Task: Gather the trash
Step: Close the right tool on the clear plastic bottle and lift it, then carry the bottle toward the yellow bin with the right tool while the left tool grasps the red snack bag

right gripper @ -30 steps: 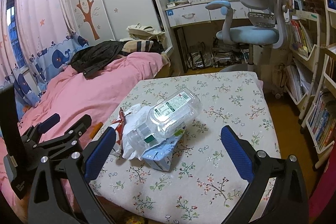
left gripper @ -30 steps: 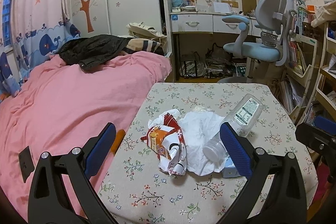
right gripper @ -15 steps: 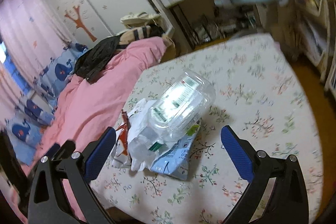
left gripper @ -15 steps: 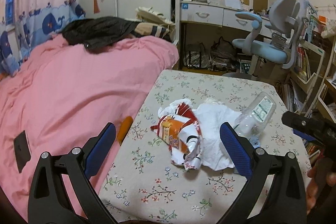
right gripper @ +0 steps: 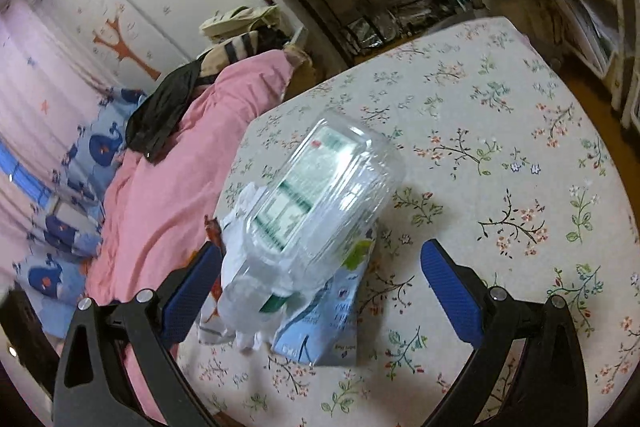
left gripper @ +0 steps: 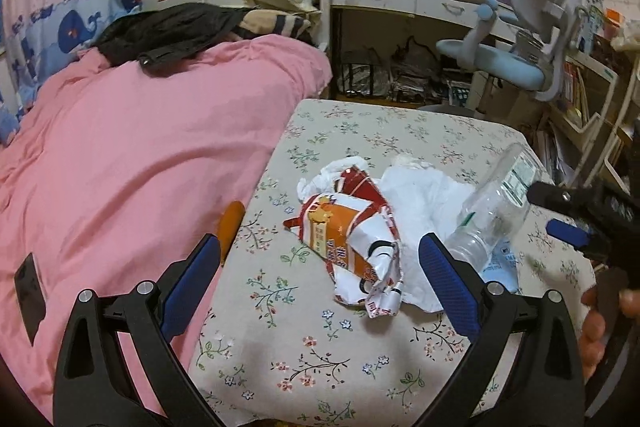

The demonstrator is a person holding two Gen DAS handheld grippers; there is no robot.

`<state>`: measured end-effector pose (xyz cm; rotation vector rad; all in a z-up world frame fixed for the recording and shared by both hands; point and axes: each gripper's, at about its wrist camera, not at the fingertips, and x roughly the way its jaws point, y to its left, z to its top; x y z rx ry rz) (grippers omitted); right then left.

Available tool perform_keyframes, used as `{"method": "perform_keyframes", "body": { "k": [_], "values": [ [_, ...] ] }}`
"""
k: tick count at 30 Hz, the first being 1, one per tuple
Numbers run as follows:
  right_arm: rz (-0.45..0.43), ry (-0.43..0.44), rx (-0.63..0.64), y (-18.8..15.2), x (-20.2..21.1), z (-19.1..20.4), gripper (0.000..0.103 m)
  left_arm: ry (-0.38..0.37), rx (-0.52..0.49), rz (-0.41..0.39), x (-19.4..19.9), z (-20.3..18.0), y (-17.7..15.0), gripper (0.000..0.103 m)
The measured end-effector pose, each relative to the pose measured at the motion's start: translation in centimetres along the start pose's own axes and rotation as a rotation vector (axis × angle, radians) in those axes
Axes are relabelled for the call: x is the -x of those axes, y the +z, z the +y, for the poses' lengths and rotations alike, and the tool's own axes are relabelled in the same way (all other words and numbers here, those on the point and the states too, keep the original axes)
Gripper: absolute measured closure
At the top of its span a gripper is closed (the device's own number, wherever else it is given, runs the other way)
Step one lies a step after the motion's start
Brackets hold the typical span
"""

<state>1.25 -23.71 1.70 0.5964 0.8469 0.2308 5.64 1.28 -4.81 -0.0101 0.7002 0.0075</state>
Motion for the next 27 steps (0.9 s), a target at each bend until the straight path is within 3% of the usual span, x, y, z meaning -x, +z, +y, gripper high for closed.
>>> {"method": "perform_keyframes", "body": {
  "k": [4, 10, 15, 17, 19, 22, 25, 27],
  "values": [
    [0.005, -0.002, -0.018, 0.2, -0.3, -0.3, 0.007, 0.008, -0.016, 0.019, -0.8, -0.1, 0.3, 0.007],
    [0.006, -0.022, -0.033, 1.8, -2.4, 0.0, 0.007, -0.029, 0.11, 0.107, -4.2, 2.3, 1.2, 0.007],
    [0.044, -0.021, -0.037, 2.1, -4.4, 0.0, 0.007, -0.06, 0.099, 0.172, -7.1, 1.9, 1.4, 0.007],
    [0.055, 0.009, -0.043, 2.1, -4.6, -0.3, 0.01, -0.068, 0.085, 0.187, -8.1, 1.3, 1.4, 0.007],
    [0.065, 0.065, -0.068, 2.2, -4.5, -0.9, 0.021, -0.085, 0.082, 0.208, -9.0, 0.8, 1.5, 0.007],
    [0.069, 0.145, -0.133, 2.1, -4.2, -2.4, 0.025, -0.109, 0.073, 0.234, -9.6, 0.0, 1.5, 0.008],
    [0.061, 0.211, -0.177, 2.2, -3.7, -2.9, 0.029, -0.126, 0.051, 0.252, -9.7, -0.3, 1.4, 0.027],
    [0.049, 0.249, -0.183, 2.4, -2.9, -2.8, 0.03, -0.149, 0.071, 0.264, -9.7, 0.2, 1.5, 0.049]
  ]
}}
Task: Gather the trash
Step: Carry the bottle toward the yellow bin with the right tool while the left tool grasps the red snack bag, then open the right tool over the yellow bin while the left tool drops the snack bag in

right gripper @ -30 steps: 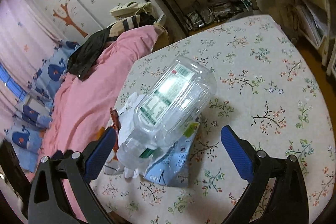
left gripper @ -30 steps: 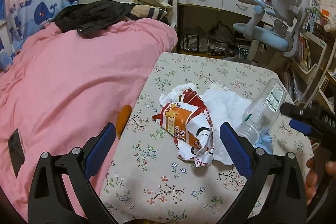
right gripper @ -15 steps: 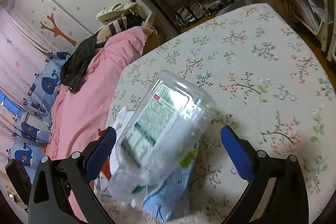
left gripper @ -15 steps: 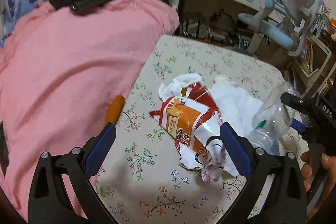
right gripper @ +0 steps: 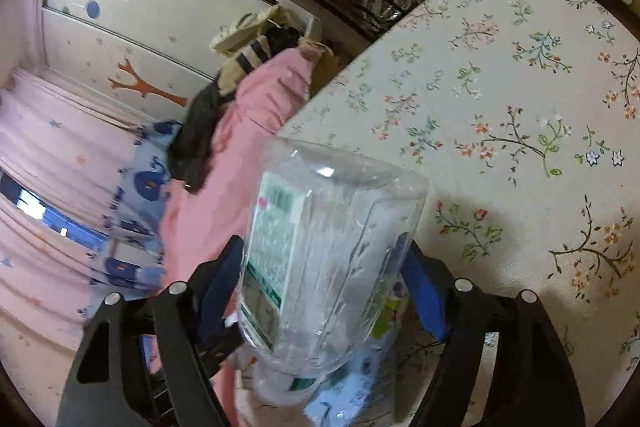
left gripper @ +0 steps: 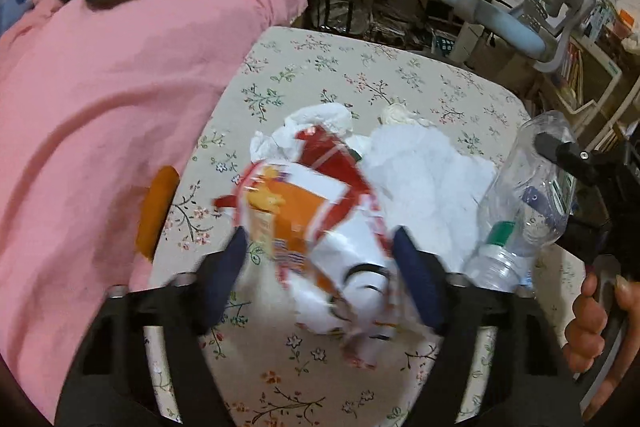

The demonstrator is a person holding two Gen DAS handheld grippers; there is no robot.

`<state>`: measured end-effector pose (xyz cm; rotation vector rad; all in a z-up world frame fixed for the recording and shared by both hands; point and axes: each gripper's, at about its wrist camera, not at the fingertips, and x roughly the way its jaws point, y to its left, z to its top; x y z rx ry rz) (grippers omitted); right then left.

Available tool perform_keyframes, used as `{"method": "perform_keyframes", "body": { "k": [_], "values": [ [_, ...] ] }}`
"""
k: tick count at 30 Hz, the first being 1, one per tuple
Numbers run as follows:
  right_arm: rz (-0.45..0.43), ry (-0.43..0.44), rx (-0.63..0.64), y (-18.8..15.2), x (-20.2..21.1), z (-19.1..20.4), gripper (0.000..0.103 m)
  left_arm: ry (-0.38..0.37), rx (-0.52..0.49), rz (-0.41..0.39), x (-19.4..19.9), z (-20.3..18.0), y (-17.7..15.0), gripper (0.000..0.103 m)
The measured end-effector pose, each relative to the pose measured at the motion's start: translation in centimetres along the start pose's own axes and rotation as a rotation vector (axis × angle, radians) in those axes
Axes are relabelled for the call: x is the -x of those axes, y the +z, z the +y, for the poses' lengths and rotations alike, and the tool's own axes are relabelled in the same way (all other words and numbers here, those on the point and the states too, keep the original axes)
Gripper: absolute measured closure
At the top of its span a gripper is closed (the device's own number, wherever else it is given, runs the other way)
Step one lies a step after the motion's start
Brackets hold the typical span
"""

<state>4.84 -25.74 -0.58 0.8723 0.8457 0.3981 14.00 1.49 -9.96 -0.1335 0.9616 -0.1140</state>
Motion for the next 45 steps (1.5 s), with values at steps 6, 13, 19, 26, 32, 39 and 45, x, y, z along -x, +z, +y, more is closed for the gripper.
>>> {"method": "perform_keyframes", "body": {
  "k": [6, 13, 19, 26, 32, 39, 45],
  "values": [
    [-0.038, 0.083, 0.033, 0.0, 2.2, 1.8, 0.031, -0.043, 0.059, -0.001, 0.9, 1.5, -0.1, 0.079],
    [-0.06, 0.12, 0.122, -0.9, 4.2, 4.4, 0.033, -0.087, 0.064, -0.086, 4.2, 1.9, -0.8, 0.087],
    [-0.046, 0.146, 0.198, -2.7, 5.2, 6.2, 0.034, -0.137, 0.06, -0.182, 7.8, 1.8, -2.0, 0.087],
    [-0.01, 0.154, 0.292, -7.3, 8.0, 7.7, 0.034, -0.164, 0.051, -0.223, 11.7, 1.7, -5.4, 0.087],
    [0.068, 0.107, 0.343, -12.9, 9.4, 6.9, 0.034, -0.168, 0.01, -0.225, 13.9, 1.0, -8.9, 0.087],
    [0.201, 0.015, 0.363, -18.3, 8.7, 5.1, 0.034, -0.165, -0.028, -0.211, 15.7, 0.4, -12.7, 0.087],
    [0.382, -0.116, 0.41, -22.2, 5.1, 4.0, 0.033, -0.163, -0.052, -0.201, 16.8, -0.1, -15.1, 0.087]
  ]
}}
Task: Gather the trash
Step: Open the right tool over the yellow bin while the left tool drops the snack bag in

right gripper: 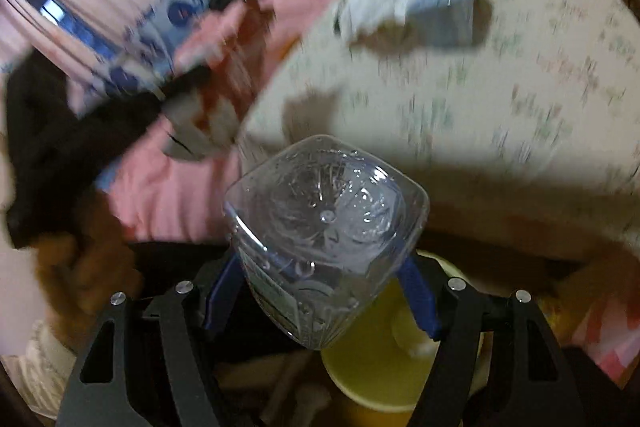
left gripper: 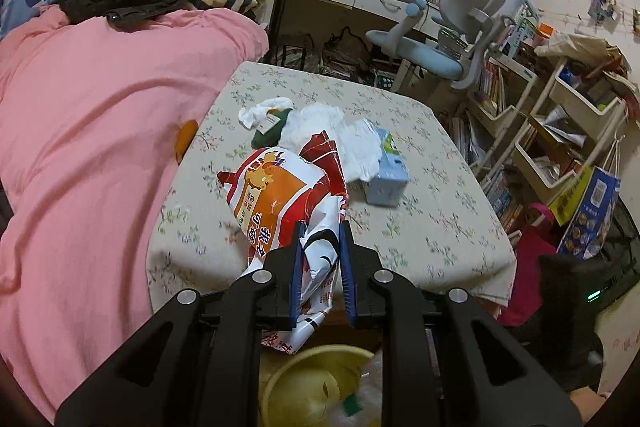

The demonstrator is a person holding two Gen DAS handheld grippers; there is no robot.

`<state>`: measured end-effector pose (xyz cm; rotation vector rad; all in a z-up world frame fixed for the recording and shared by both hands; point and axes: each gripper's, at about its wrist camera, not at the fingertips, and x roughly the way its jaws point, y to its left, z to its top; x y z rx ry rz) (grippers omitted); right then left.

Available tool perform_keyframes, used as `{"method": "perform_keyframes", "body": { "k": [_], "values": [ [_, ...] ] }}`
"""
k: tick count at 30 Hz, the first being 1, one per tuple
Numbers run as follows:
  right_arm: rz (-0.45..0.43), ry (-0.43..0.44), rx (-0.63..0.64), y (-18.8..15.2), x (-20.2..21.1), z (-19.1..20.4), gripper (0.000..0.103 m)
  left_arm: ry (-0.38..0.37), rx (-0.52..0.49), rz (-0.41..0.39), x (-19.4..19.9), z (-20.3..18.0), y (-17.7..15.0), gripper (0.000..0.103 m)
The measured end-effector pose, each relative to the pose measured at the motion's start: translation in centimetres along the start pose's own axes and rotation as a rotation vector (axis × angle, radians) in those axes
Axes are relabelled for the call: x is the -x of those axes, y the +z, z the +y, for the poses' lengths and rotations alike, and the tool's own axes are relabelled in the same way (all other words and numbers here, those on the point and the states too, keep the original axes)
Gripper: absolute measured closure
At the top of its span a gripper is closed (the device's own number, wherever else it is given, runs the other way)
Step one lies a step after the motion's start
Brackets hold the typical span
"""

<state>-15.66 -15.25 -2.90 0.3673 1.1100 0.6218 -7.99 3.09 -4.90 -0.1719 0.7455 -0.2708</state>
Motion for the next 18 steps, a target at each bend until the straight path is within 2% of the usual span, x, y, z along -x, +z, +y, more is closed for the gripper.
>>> {"method": "perform_keyframes", "body": {
  "k": [2, 9, 18],
  "values": [
    [0.079, -0.034, 0.024, -0.5, -1.9, 0.2, 0.033, 0.001, -0.011, 0.001, 0.5, -0.3, -0.6, 0.087],
    [0.205, -0.116, 0.06, -1.2, -5.0, -0.1, 0.032, 0.002, -0.036, 0.012, 1.8, -0.9, -2.1, 0.087],
    [0.212, -0.139, 0.007, -1.6, -4.9, -1.7, 0.024, -0.001, -0.061, 0.028, 2.5, -1.8, -3.3, 0.087]
  ]
}}
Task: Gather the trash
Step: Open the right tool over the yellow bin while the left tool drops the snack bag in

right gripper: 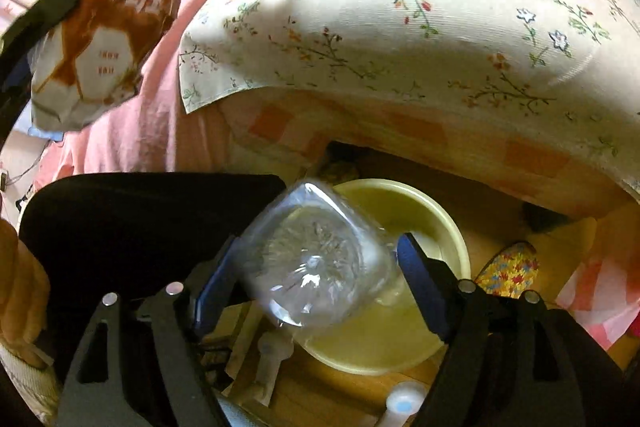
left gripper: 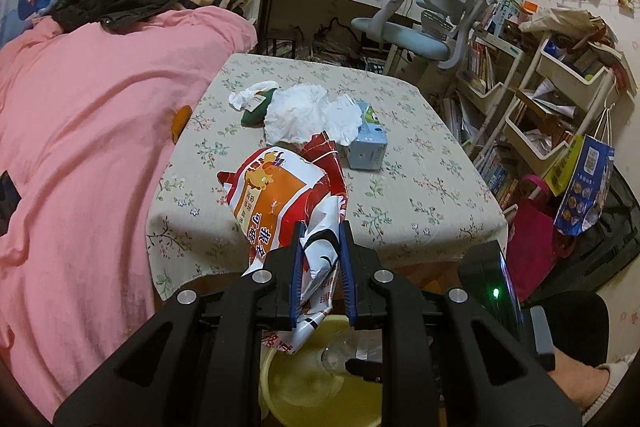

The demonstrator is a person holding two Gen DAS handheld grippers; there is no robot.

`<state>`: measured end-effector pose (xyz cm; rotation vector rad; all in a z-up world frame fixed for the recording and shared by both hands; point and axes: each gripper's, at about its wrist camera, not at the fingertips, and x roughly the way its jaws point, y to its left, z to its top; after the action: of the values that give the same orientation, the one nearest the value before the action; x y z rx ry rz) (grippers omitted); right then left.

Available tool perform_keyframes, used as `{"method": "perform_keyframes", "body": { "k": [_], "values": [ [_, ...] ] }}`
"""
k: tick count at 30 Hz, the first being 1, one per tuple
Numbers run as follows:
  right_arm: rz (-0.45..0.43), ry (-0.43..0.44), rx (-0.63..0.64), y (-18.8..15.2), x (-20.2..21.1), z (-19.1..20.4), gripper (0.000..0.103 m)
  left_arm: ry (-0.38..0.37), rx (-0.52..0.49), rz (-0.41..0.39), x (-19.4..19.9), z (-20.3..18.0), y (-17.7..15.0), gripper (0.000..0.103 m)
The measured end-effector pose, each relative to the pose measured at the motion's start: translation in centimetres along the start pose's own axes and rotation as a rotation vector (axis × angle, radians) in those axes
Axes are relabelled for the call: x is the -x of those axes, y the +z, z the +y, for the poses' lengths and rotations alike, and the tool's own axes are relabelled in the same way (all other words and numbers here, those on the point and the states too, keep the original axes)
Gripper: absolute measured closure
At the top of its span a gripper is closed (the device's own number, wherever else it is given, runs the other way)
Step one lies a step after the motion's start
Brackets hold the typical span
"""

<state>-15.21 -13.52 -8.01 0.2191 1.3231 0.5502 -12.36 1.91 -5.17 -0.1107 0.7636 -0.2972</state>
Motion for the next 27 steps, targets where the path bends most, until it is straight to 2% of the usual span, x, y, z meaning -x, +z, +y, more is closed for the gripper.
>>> {"method": "perform_keyframes", "body": {
  "k": [5, 8, 11, 14, 17, 21, 25, 27],
  "values": [
    [-0.023, -0.005, -0.019, -0.6, 1.0, 0.1, 0.021, -0.002, -0.012, 0.018, 0.0, -0.5, -0.7, 0.087],
    [-0.079, -0.018, -0.045, -0.2, 2.2, -0.2, 0.021, -0.007, -0.02, 0.035, 0.0, -0.9, -1.2, 0.087],
    [-0.182, -0.013, -0.08, 0.1, 4.3, -1.1, 0.021, -0.021, -0.037, 0.071, -0.3, -1.6, -2.0, 0.087],
    [-0.304, -0.013, -0.125, 0.2, 6.7, -1.9, 0.02, -0.041, -0.07, 0.125, -0.8, -2.7, -3.4, 0.087],
    [-0.383, -0.014, -0.167, 0.1, 8.1, -2.6, 0.02, -0.068, -0.102, 0.188, -1.4, -3.9, -5.0, 0.087],
    [-0.441, -0.006, -0.21, 0.0, 9.0, -3.4, 0.02, -0.102, -0.148, 0.283, -2.5, -5.5, -7.3, 0.087],
    [-0.455, -0.001, -0.229, 0.3, 8.9, -3.6, 0.02, -0.116, -0.201, 0.378, -3.8, -6.6, -9.0, 0.086],
    [-0.458, -0.001, -0.231, 0.4, 8.7, -3.4, 0.02, -0.103, -0.211, 0.407, -4.3, -6.8, -9.5, 0.078]
  ]
}}
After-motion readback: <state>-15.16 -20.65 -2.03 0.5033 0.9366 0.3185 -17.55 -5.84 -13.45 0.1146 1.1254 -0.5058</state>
